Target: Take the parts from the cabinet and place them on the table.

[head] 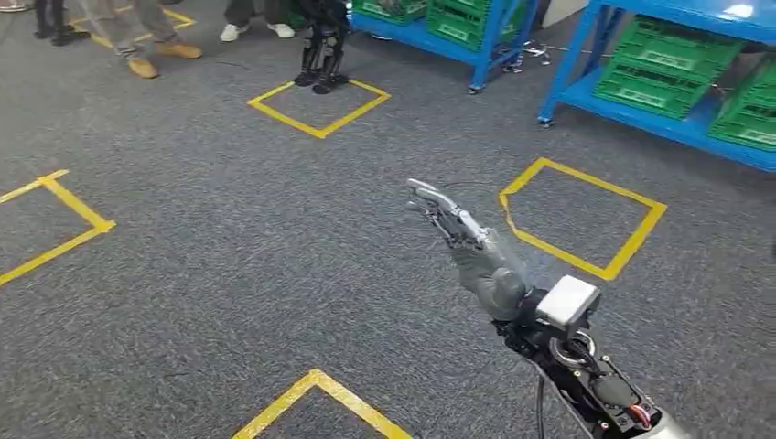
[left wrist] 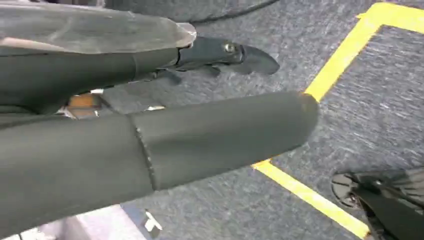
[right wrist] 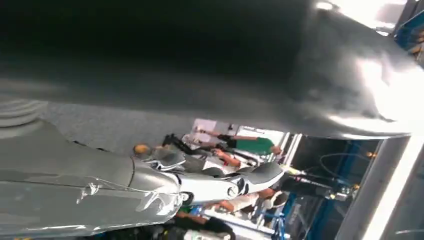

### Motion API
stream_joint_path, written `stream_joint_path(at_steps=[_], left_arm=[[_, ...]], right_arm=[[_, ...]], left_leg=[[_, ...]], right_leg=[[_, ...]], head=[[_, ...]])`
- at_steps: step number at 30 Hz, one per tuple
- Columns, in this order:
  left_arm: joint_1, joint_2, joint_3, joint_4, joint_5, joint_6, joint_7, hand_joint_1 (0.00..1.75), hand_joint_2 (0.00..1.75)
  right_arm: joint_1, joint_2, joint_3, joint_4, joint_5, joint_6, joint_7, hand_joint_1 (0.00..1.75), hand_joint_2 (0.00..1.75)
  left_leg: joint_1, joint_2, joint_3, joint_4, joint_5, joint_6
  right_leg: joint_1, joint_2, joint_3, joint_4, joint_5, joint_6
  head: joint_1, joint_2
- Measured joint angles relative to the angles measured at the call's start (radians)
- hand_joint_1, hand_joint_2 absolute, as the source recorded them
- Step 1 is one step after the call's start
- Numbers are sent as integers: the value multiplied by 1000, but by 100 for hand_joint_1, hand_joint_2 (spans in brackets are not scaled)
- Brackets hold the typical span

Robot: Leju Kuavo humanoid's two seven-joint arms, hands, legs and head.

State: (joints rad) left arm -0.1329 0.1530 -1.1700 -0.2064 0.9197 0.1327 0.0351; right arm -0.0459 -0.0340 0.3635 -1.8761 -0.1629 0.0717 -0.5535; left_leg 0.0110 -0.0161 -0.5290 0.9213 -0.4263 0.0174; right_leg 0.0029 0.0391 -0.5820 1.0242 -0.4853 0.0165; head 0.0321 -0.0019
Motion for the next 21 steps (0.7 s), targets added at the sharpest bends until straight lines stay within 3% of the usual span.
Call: stream_joint_path(at_steps=[2,3,4,5,7,8,9,10,12,13,14,15,16,17,18,19,20,21], left_arm=[[2,0,-5,0,-2,-1,4,0,0],[2,1,-6,0,-5,-1,5,0,0],[2,2,-9,0,-6,-1,5,0,0],[2,1,-10,0,-9,-1,5,0,0],[2,-2,-11,0,-15,-1,1,0,0],[2,-3,-11,0,-18,-1,-3,0,0],[2,-3,-11,0,-19,0,-5,0,0],[1,-3,-11,0,-20,0,-8,0,0],[0,-4,-11,0,-22,1,-11,0,0],[-2,-5,-11,0,-23,1,-14,0,0],[-3,-5,-11,0,-22,2,-15,0,0],[-4,-5,-11,0,-22,2,-16,0,0],[-5,-5,-12,0,-23,2,-17,0,0],[-3,-3,-12,0,-22,2,-17,0,0],[-1,-3,-12,0,-22,2,-15,0,0],[2,-3,-12,0,-22,2,-14,0,0],[4,-4,-12,0,-23,2,-8,0,0],[5,-3,-12,0,-24,2,-4,0,0]], right_arm=[[-2,0,0,0,0,-2,1,0,0],[-1,0,1,0,0,-2,2,0,0],[-1,0,2,0,0,-3,5,0,0],[0,0,1,0,0,-5,6,0,0],[1,0,1,0,0,-6,8,0,0],[0,0,1,0,0,-6,9,0,0],[-1,0,2,0,0,-7,9,0,0],[-1,0,2,0,0,-8,8,0,0],[2,0,2,0,0,-10,8,0,0],[1,0,2,-1,0,-11,8,0,0],[3,0,3,-2,0,-11,8,0,0],[-1,0,2,-2,0,-12,5,0,0],[-1,0,2,-2,-1,-12,7,0,0],[0,0,2,-2,-3,-13,6,0,0],[0,0,2,-1,-3,-13,6,0,0],[0,0,2,0,-3,-13,5,0,0],[1,0,3,0,-4,-13,4,0,0],[0,0,2,0,-5,-14,2,0,0]], left_leg=[[-2,24,0,0,-2,5],[-2,37,0,1,-4,6],[-2,47,1,1,-5,6],[-2,57,2,1,-6,4],[-1,76,9,2,-11,-2],[-1,85,15,2,-14,-6],[-10,93,16,4,-18,-12],[-9,97,15,5,-17,-15],[-7,120,22,3,-19,-22],[-9,132,26,4,-22,-29],[-4,113,26,15,-36,-36],[-3,63,2,69,-72,-40],[-1,39,-40,151,-116,-42],[-1,26,-90,250,-157,-44],[-2,22,-133,331,-180,-44],[-2,22,-149,356,-176,-43],[-2,21,-142,333,-148,-40],[-2,19,-111,260,-101,-35]], right_leg=[[-6,-25,-83,175,-83,10],[-8,-28,-115,243,-103,13],[-11,-30,-123,259,-98,16],[-14,-33,-106,227,-71,17],[-14,-52,-8,44,20,15],[-11,-91,43,-52,48,10],[6,-127,55,-79,32,3],[1,-107,52,-78,40,-9],[8,-84,47,-76,42,-17],[3,-69,51,-84,47,-27],[-4,-61,60,-90,54,-32],[-4,-51,58,-91,55,-36],[-3,-43,55,-91,57,-39],[-2,-33,52,-91,58,-41],[0,-19,50,-90,58,-42],[0,-6,50,-90,59,-42],[1,8,51,-90,59,-42],[1,23,53,-89,59,-42]], head=[[5,0],[6,0],[9,0],[11,0],[17,0],[21,0],[24,0],[22,0],[13,0],[11,0],[12,0],[3,0],[-7,0],[-13,0],[-15,0],[-15,0],[-16,0],[-18,0]])
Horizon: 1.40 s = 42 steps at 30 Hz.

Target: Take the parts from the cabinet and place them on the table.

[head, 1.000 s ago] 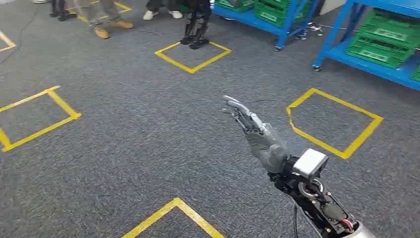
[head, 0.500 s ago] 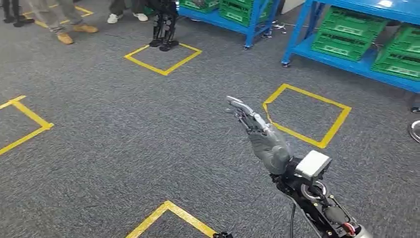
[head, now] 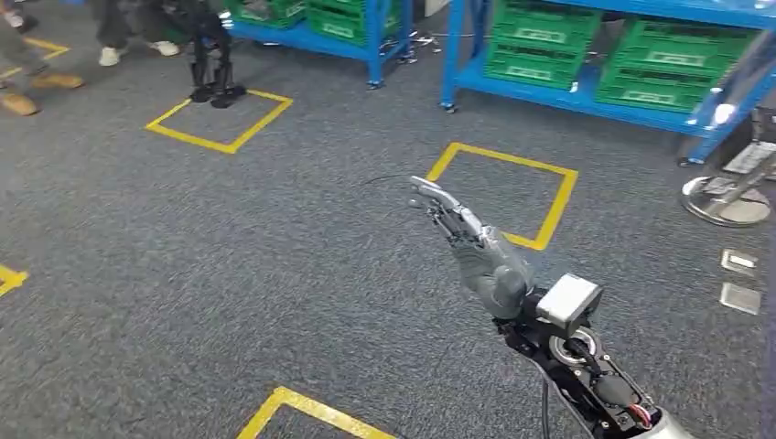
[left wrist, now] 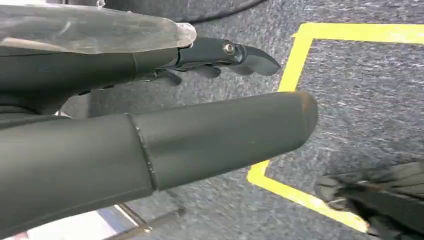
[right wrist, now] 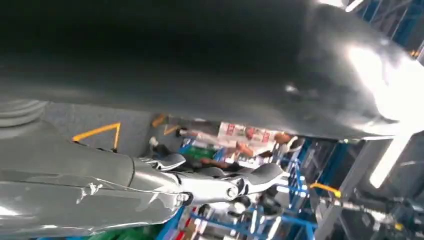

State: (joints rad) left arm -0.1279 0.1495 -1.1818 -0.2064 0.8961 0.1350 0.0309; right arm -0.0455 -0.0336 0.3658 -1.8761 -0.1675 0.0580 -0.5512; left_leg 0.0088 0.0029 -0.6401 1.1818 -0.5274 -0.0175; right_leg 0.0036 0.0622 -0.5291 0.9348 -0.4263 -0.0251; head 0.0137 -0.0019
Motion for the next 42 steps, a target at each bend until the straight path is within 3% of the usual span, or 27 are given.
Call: stream_joint_path(at_steps=[1,2,3,5,7,8,9,10,12,13,14,16,17,18,22,23,24,25,27,29,31,33,34,38,39,40,42], left_arm=[[-1,0,0,0,-1,0,1,0,0],[-2,3,0,0,-2,0,1,0,0],[-3,7,0,0,-2,0,0,0,0],[-5,8,0,0,-1,3,-3,0,0],[-7,8,0,0,-1,3,-4,0,0],[-8,4,0,0,0,3,-4,0,0],[-8,7,0,0,0,4,-5,0,0],[-7,7,0,0,0,5,-6,0,0],[-5,7,0,0,0,5,-6,0,0],[-4,7,-1,0,0,5,-6,0,0],[-5,7,0,0,0,5,-6,0,0],[-5,4,-1,0,-2,5,-6,0,0],[-5,3,0,0,-2,5,-6,0,0],[-5,2,0,0,-2,5,-6,0,0],[-7,2,-1,0,-3,5,-7,0,0],[-8,1,-1,0,-2,5,-7,0,0],[-8,1,-1,0,0,5,-6,0,0],[-8,1,-1,0,4,5,0,0,0],[-6,3,-1,0,16,-1,9,0,0],[0,3,-1,0,22,-9,23,0,0],[3,1,-1,0,23,-12,31,0,0],[2,1,-1,0,22,-11,35,0,0],[0,1,-1,0,21,-10,34,0,0],[-5,-6,-1,-1,12,3,-2,0,0],[-8,-6,-1,-1,10,7,-6,0,0],[-7,-5,-1,-1,6,12,-17,0,0],[-4,-5,-1,-1,0,12,-30,0,0]], right_arm=[[0,0,0,0,0,-1,-2,0,0],[-1,0,0,0,0,-1,-4,0,0],[-3,0,0,0,0,-1,-5,0,0],[-6,0,1,0,0,-2,-6,0,0],[-6,0,2,0,0,-3,-6,0,0],[-6,0,2,0,0,-3,-6,0,0],[-8,0,3,0,-1,-5,-7,0,0],[-11,0,4,0,-2,-5,-6,0,0],[-10,0,6,1,-10,-5,-6,0,0],[-10,0,8,3,-12,-5,-6,0,0],[-9,0,8,5,-13,-5,-6,0,0],[-10,0,8,6,-14,-5,-6,0,0],[-11,0,9,6,-14,-5,-6,0,0],[-12,0,9,6,-14,-5,-6,0,0],[-14,0,10,7,-14,-5,-7,0,0],[-14,1,10,7,-14,-5,-8,0,0],[-15,2,10,8,-14,-5,-9,0,0],[-18,2,11,9,-11,-5,-8,0,0],[-18,3,13,11,-11,-3,-8,0,0],[-18,3,15,18,-10,2,-8,0,0],[-18,3,17,24,-7,8,-8,0,0],[-17,5,19,25,3,14,-10,0,0],[-17,5,19,25,6,19,-12,0,0],[-5,6,20,25,6,34,-16,0,0],[-1,6,19,25,7,33,-16,0,0],[-2,6,18,25,7,34,-18,0,0],[1,6,18,26,8,33,-19,0,0]], left_leg=[[0,-11,44,-97,50,5],[0,-41,86,-190,92,10],[1,-95,110,-248,92,16],[-4,-70,109,-251,93,16],[-3,-51,113,-256,96,27],[7,-33,117,-268,101,33],[5,-26,120,-271,102,36],[4,-13,120,-271,101,38],[0,11,120,-270,98,41],[0,23,120,-270,97,41],[0,33,122,-269,95,39],[1,52,129,-268,89,34],[2,61,136,-267,85,30],[-1,68,142,-267,81,25],[-5,102,149,-267,76,8],[-2,98,148,-262,69,0],[2,59,141,-235,49,-5],[2,27,110,-170,10,-8],[2,6,16,15,-69,-10],[3,4,-25,80,-68,-9],[3,-2,20,-37,14,-1],[5,-53,102,-223,98,9],[5,-64,111,-252,90,12],[7,-24,114,-254,92,25],[8,-14,116,-260,95,30],[7,-6,116,-261,95,34],[3,16,116,-261,93,38]], right_leg=[[0,11,2,1,0,0],[-1,21,3,2,0,1],[3,29,-2,5,-2,5],[-3,49,-9,6,-1,16],[-5,70,-14,3,3,28],[-6,60,-15,14,-7,30],[1,6,-32,50,-36,35],[-2,-27,-70,126,-81,40],[-8,-49,-149,295,-151,48],[-11,-53,-172,342,-159,50],[-14,-56,-169,333,-142,52],[-16,-67,-90,184,-57,52],[-15,-87,-30,73,-9,49],[-8,-133,5,5,-15,51],[1,-90,-3,7,-13,35],[-5,-79,4,-1,-6,26],[-8,-70,4,-2,-5,23],[-9,-63,2,-2,-4,19],[-7,-46,-2,-2,-3,13],[-6,-22,-1,-1,-3,13],[-6,6,2,0,-3,13],[-7,28,4,1,-4,15],[3,38,-2,9,-8,22],[-2,74,-10,5,-5,45],[-4,39,-12,23,-22,49],[-1,-12,-37,85,-64,57],[-7,-46,-115,260,-148,65]], head=[[0,0],[-2,0],[-2,0],[0,0],[-1,0],[-1,0],[7,0],[19,0],[23,0],[25,0],[26,0],[32,0],[36,0],[40,0],[28,0],[28,0],[25,0],[15,0],[6,0],[3,0],[0,0],[-2,0],[-5,0],[1,0],[0,0],[15,0],[27,0]])
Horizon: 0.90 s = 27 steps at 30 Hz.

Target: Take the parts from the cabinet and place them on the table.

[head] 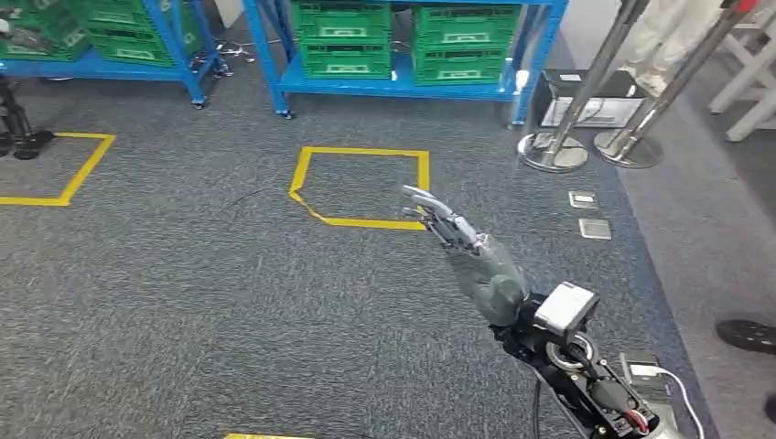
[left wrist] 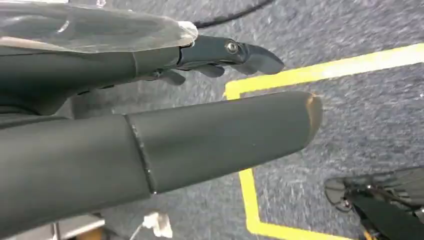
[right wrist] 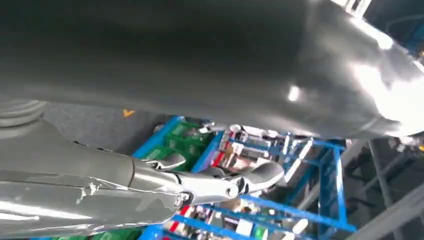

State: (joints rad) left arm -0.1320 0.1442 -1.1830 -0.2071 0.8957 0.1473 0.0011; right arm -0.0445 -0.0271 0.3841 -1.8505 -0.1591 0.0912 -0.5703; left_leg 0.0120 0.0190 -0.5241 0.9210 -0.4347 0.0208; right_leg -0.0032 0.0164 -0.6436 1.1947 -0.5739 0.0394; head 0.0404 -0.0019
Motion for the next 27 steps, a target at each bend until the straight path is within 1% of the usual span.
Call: stream_joint_path(at_steps=[1,2,3,4,5,6,7,8,9,10,11,12,13,14,15,16,17,18,19,20,21,22,23,24,25,26,27], left_arm=[[2,0,0,0,-2,0,-3,0,0],[2,0,0,0,-3,0,-6,0,0],[2,0,0,0,-3,0,-6,0,0],[2,-1,0,0,-3,0,-5,0,0],[1,-2,0,0,-2,-1,-1,0,0],[2,-3,0,0,-1,-2,3,0,0],[2,-3,0,0,2,-3,13,0,0],[2,-2,0,0,3,-3,19,0,0],[1,-2,0,0,4,-3,20,0,0],[0,-3,0,0,4,-3,23,0,0],[-3,-3,0,0,5,-3,24,0,0],[-4,-3,0,0,5,-3,26,0,0],[-4,-2,0,0,5,-4,27,0,0],[-3,-3,0,0,5,-4,28,0,0],[-1,-2,0,0,5,-3,30,0,0],[1,-2,0,0,6,-3,31,0,0],[3,-2,0,0,6,-3,31,0,0],[4,-2,0,0,6,-3,34,0,0],[6,-2,0,0,5,-3,34,0,0],[4,-2,0,0,3,-3,34,0,0],[4,-2,0,0,-1,-2,34,0,0],[4,0,0,0,-3,-2,34,0,0],[2,0,0,0,-5,-2,34,0,0],[1,-1,0,0,-6,-2,34,0,0],[-1,-2,0,0,-7,-2,34,0,0],[-4,-3,0,0,-8,-2,34,0,0],[-7,-8,0,0,-8,-2,34,0,0]], right_arm=[[3,1,0,2,0,0,-2,0,0],[6,1,0,3,0,0,-2,0,0],[8,1,0,4,2,0,-2,0,0],[8,1,0,5,6,0,-2,0,0],[6,1,0,5,13,0,-2,0,0],[4,1,0,5,15,0,-2,0,0],[0,1,0,5,14,0,-2,0,0],[-3,5,0,5,14,2,-2,0,0],[-3,7,0,5,14,2,-2,0,0],[-2,7,-1,5,14,2,-2,0,0],[-3,7,-2,5,14,2,-2,0,0],[-3,9,-1,4,14,3,-2,0,0],[-8,9,-2,4,14,3,-5,0,0],[-10,12,-2,4,14,3,-2,0,0],[-10,13,-2,4,14,3,-2,0,0],[-9,13,-2,5,14,3,-2,0,0],[-9,14,-2,8,14,3,-2,0,0],[-9,14,-3,8,14,5,0,0,0],[-9,14,-4,8,14,5,1,0,0],[-10,14,-6,8,14,5,3,0,0],[-13,14,-8,8,11,4,5,0,0],[-17,14,-9,8,11,4,5,0,0],[-19,14,-11,8,11,4,8,0,0],[-21,15,-14,8,11,5,8,0,0],[-20,15,-16,8,11,4,10,0,0],[-20,15,-19,8,10,4,10,0,0],[-20,15,-23,8,10,5,10,0,0]], left_leg=[[-1,11,0,0,-1,1],[-1,22,1,1,-2,1],[-1,32,3,1,-4,0],[-1,43,7,1,-7,-2],[0,54,15,2,-11,-6],[-1,61,20,2,-14,-10],[-10,68,22,5,-19,-17],[-11,76,21,6,-19,-20],[-11,88,23,6,-21,-22],[-11,102,26,3,-20,-26],[-11,115,32,3,-23,-34],[-4,91,32,15,-35,-40],[-4,40,12,60,-66,-45],[-3,8,-29,144,-111,-48],[-2,-6,-78,241,-154,-51],[-2,-11,-115,315,-178,-53],[-3,-12,-139,353,-180,-52],[-3,-13,-135,335,-155,-51],[-2,-14,-111,276,-112,-47],[-2,-22,-70,180,-59,-43],[-1,-52,-26,79,-12,-39],[2,-97,-4,21,-4,-34],[2,-89,1,5,-6,-32],[1,-81,-1,8,-6,-31],[-1,-72,-1,11,-9,-25],[-1,-61,0,8,-6,-19],[8,-44,3,-2,-1,-12]], right_leg=[[-2,-5,-31,67,-23,3],[-4,-8,-44,91,-22,5],[-7,-11,-31,62,3,6],[-7,-17,8,-19,50,4],[-6,-37,72,-141,108,-1],[-3,-74,109,-212,135,-6],[10,-111,123,-249,122,-11],[6,-93,118,-247,128,-22],[7,-81,114,-246,127,-25],[11,-67,111,-246,127,-32],[9,-52,115,-254,132,-41],[1,-43,122,-260,137,-47],[-2,-33,120,-261,140,-52],[-2,-23,116,-261,142,-55],[-2,-11,113,-261,143,-57],[-2,2,111,-260,144,-58],[-1,17,111,-260,144,-58],[-1,32,113,-260,144,-58],[-1,46,115,-260,144,-57],[-1,59,118,-259,144,-57],[-2,70,119,-259,143,-55],[1,78,115,-257,143,-51],[4,93,109,-251,141,-45],[2,101,106,-253,144,-40],[-1,110,104,-255,146,-33],[0,120,99,-255,147,-26],[-2,115,98,-246,141,-23]], head=[[0,0],[0,0],[3,0],[6,0],[11,0],[16,0],[21,0],[18,0],[11,0],[7,0],[8,0],[10,0],[1,0],[-8,0],[-19,0],[-21,0],[-22,0],[-23,0],[-26,0],[-27,0],[-27,0],[-29,0],[-29,0],[-24,0],[-25,0],[-24,0],[-24,0]])
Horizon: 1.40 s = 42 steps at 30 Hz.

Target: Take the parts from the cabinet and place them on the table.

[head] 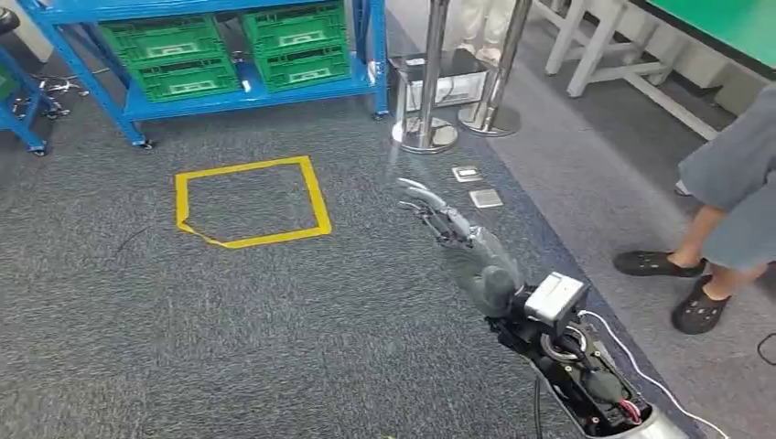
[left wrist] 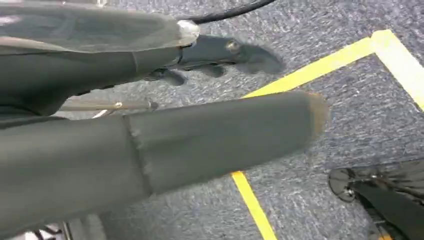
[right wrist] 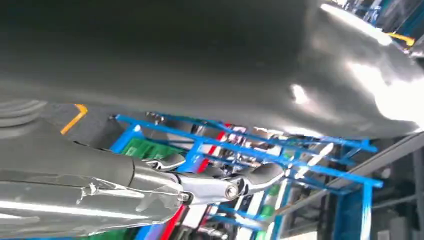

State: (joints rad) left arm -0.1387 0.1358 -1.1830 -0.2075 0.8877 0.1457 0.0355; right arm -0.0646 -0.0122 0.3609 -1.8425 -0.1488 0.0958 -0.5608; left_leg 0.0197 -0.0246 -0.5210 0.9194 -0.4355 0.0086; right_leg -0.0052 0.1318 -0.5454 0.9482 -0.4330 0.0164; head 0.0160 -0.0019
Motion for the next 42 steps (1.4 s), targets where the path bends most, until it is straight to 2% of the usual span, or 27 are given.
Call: stream_joint_path(at_steps=[2,4,5,6,7,9,10,11,14,15,16,19,20,21,22,24,25,26,30,31,32,35,36,37,40,41,42], left_arm=[[1,0,0,0,1,0,-1,0,0],[5,0,0,0,3,0,-5,0,0],[7,1,0,0,3,-1,-6,0,0],[8,1,0,0,3,-2,-8,0,0],[7,1,0,0,3,-5,-10,0,0],[5,0,0,0,6,-10,-11,0,0],[5,-1,0,0,8,-13,-11,0,0],[6,-1,0,0,12,-19,-11,0,0],[4,0,0,0,21,-23,-5,0,0],[2,0,0,0,23,-23,-4,0,0],[4,0,0,0,25,-23,-4,0,0],[6,0,0,0,27,-22,-12,0,0],[8,0,0,0,28,-22,-12,0,0],[9,-1,0,0,31,-22,-12,0,0],[11,-1,0,0,32,-22,-13,0,0],[13,1,0,0,34,-22,-13,0,0],[13,1,0,0,34,-22,-13,0,0],[12,3,0,0,34,-22,-13,0,0],[5,0,0,0,33,-22,-13,0,0],[4,-2,0,0,32,-22,-13,0,0],[5,-2,0,0,32,-21,-13,0,0],[7,-1,0,0,31,-21,-11,0,0],[7,-1,0,0,31,-21,-8,0,0],[7,-1,0,0,31,-21,-7,0,0],[8,-3,0,0,29,-21,-5,0,0],[7,-6,0,0,29,-21,-5,0,0],[6,-6,0,0,28,-21,-5,0,0]], right_arm=[[-7,0,-2,1,0,0,0,0,0],[-9,0,-2,5,0,-2,1,0,0],[-9,0,-1,8,5,-9,0,0,0],[-8,0,-2,8,7,-21,0,0,0],[-9,0,-2,8,6,-31,3,0,0],[-10,0,-2,8,-1,-38,11,0,0],[-11,0,-2,8,-3,-39,11,0,0],[-13,0,-2,8,-8,-39,12,0,0],[-12,0,-2,8,-18,-37,9,0,0],[-11,0,-1,6,-18,-35,8,0,0],[-11,0,-2,6,-18,-35,6,0,0],[-15,1,-1,11,-18,-32,7,0,0],[-15,1,-1,13,-18,-30,8,0,0],[-15,1,0,15,-18,-30,11,0,0],[-15,1,0,17,-18,-29,11,0,0],[-16,1,0,20,-18,-28,13,0,0],[-16,1,0,21,-18,-28,13,0,0],[-19,1,0,23,-18,-28,13,0,0],[-24,1,3,24,-18,-26,16,0,0],[-23,1,3,23,-18,-25,16,0,0],[-26,1,5,23,-18,-25,16,0,0],[-23,1,6,24,-18,-25,19,0,0],[-23,1,7,24,-18,-25,21,0,0],[-23,1,8,24,-18,-25,23,0,0],[-24,1,12,24,-18,-24,26,0,0],[-23,0,13,24,-18,-24,27,0,0],[-24,0,14,24,-18,-23,29,0,0]], left_leg=[[-4,17,2,-2,-1,9],[-7,42,2,-1,-3,12],[-8,46,2,-1,-4,11],[-7,53,3,-1,-5,10],[-6,58,6,0,-7,8],[-5,65,17,-1,-19,0],[-5,67,22,-1,-24,-5],[-12,68,22,2,-34,-13],[-8,78,38,-11,-46,-30],[-9,83,42,-10,-52,-37],[-4,60,41,24,-54,-41],[-4,33,-109,275,-147,-48],[-4,31,-165,346,-159,-48],[-4,31,-197,359,-137,-47],[-4,31,-199,321,-92,-44],[-5,30,-140,134,29,-33],[-7,27,-108,49,69,-26],[-16,20,-90,13,77,-23],[-12,19,-85,15,65,-8],[-8,19,-80,8,66,-5],[-7,19,-78,6,63,1],[-7,16,-76,7,56,9],[-7,12,-74,8,53,8],[-7,5,-71,10,50,6],[-7,-15,-57,12,43,0],[-11,-19,-57,14,42,-3],[-13,-26,-60,15,43,-8]], right_leg=[[5,-93,-49,107,-71,10],[-1,-120,-129,279,-147,17],[-5,-123,-155,333,-160,20],[-7,-126,-155,333,-147,21],[-9,-128,-130,284,-113,21],[-11,-137,-24,88,-18,15],[-9,-154,14,20,-6,10],[-1,-158,25,-7,-38,6],[4,-147,27,-7,-52,-12],[-2,-138,50,-17,-48,-21],[-4,-136,63,-24,-41,-24],[-4,-137,95,-33,-42,-33],[-4,-130,103,-35,-49,-33],[-4,-122,110,-35,-56,-34],[-4,-116,120,-35,-64,-34],[-4,-105,142,-35,-82,-31],[-4,-103,147,-36,-90,-27],[7,-98,144,-35,-104,-21],[5,-93,162,-49,-127,-1],[-1,-105,164,-31,-137,5],[0,-117,135,22,-171,11],[-4,-122,-5,274,-277,21],[-5,-122,-35,308,-272,23],[-5,-122,-37,285,-237,22],[-4,-107,53,30,-71,7],[-1,-90,63,-10,-64,3],[2,-101,59,-12,-59,-3]], head=[[22,0],[26,0],[26,0],[26,0],[27,0],[36,0],[41,0],[44,0],[25,0],[25,0],[25,0],[5,0],[4,0],[2,0],[0,0],[-5,0],[-7,0],[-13,0],[-7,0],[-5,0],[4,0],[16,0],[19,0],[22,0],[34,0],[35,0],[35,0]])
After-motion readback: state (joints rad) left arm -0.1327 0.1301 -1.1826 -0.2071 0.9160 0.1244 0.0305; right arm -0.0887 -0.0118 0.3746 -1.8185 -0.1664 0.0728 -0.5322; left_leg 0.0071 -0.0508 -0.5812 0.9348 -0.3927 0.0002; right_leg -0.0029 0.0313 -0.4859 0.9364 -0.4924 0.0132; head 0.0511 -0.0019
